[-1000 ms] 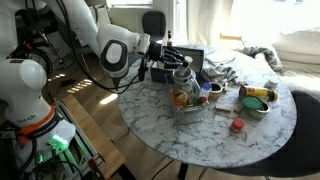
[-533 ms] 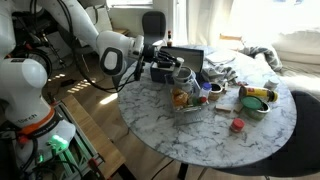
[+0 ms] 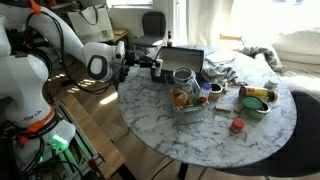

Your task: Move the small white bottle on the table to the left

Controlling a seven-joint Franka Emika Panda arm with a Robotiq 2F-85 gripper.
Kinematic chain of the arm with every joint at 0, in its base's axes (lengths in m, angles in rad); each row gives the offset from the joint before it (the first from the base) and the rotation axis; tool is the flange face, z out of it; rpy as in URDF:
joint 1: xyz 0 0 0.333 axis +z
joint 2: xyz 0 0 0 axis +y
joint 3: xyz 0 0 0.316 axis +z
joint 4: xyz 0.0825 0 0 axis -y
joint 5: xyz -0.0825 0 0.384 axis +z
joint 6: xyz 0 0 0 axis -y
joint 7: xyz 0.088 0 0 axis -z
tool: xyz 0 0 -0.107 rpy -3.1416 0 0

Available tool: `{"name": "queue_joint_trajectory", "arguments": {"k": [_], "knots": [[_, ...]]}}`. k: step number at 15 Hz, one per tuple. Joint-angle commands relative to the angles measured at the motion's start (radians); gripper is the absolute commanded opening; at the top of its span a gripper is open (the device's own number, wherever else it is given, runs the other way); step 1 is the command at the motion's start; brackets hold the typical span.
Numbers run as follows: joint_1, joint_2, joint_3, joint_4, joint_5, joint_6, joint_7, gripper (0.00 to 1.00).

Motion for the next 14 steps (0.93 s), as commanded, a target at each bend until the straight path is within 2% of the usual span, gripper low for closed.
{"name": "queue_joint_trajectory", "arguments": {"k": [1, 4, 7, 8, 10, 11, 14], "knots": [[0.11, 0.154, 0.066, -0.014, 0.159, -0.061, -0.011, 0.08], [0.143, 0.202, 0.17, 0.002, 0.225, -0.074, -0.002, 0.08], [0.184, 0.193, 0.269, 0.001, 0.224, -0.009, 0.01, 0.08], [0.127, 0.128, 0.34, 0.026, 0.287, 0.075, -0.102, 0.08], [0.075, 0.092, 0.426, 0.048, 0.26, 0.223, -0.118, 0.08], [0.126, 0.15, 0.403, 0.032, 0.146, 0.247, 0.021, 0.08], [0.09, 0.176, 0.402, 0.048, 0.042, 0.418, 0.071, 0.08]]}}
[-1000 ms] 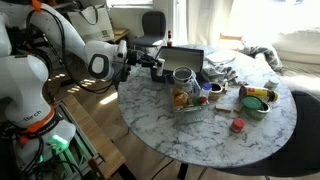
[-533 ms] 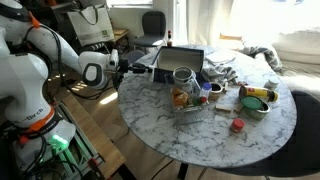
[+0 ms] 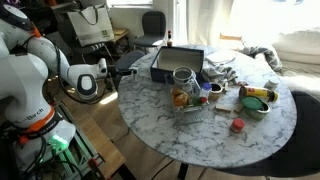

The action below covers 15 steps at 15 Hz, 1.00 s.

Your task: Move the small white bottle on the table to the left

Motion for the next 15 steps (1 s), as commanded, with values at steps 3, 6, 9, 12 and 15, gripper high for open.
{"name": "queue_joint_trajectory", "arguments": {"k": [3, 6, 9, 12, 15], "knots": [[-0.244, -0.072, 0.082, 0.038, -0.153, 0.347, -0.045, 0.08], [-0.095, 0.053, -0.089, 0.032, -0.339, 0.197, 0.253, 0.08], [-0.071, 0.088, -0.169, 0.049, -0.461, 0.178, 0.387, 0.08], [-0.06, 0.126, -0.226, 0.066, -0.552, 0.175, 0.479, 0.08], [-0.072, 0.165, -0.256, 0.088, -0.628, 0.182, 0.519, 0.08]]}}
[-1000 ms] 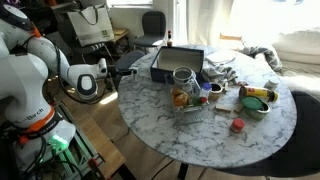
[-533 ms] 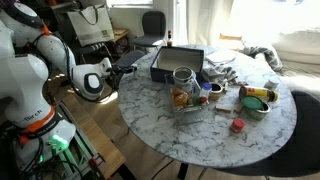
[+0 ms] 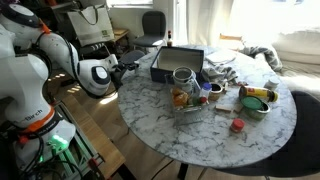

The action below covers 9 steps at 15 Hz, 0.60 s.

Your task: Move the small white bottle on the table to the left

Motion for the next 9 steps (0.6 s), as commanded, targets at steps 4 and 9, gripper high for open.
{"name": "queue_joint_trajectory", "arguments": {"k": [4, 9], "knots": [[0.023, 0.175, -0.073, 0.07, -0.096, 0.009, 0.097, 0.08], [0.031, 0.266, -0.095, 0.118, -0.1, 0.009, 0.12, 0.08]]}}
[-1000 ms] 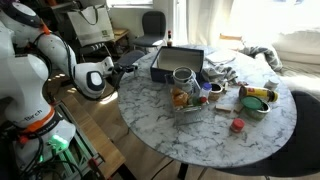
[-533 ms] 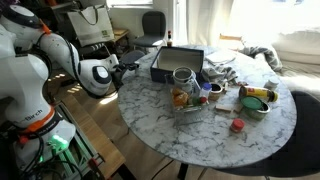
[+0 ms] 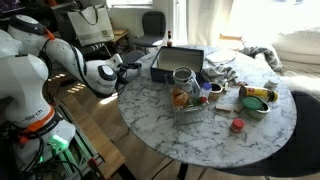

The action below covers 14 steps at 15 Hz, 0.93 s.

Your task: Move the small white bottle on the table to the left

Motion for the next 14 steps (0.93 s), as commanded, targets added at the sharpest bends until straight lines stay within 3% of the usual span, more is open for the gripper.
{"name": "queue_joint_trajectory", "arguments": {"k": [1, 3, 4, 5, 11, 14], "knots": [[0.02, 0.119, -0.029, 0.036, -0.038, 0.009, 0.089, 0.08], [0.015, 0.127, -0.034, 0.033, -0.06, 0.008, 0.103, 0.08], [0.014, 0.13, -0.037, 0.029, -0.069, 0.008, 0.106, 0.58], [0.012, 0.126, -0.041, 0.024, -0.083, 0.008, 0.11, 0.58], [-0.012, 0.095, -0.032, 0.0, -0.183, 0.01, 0.088, 1.0], [-0.013, 0.078, -0.034, -0.017, -0.206, 0.01, 0.078, 1.0]]}}
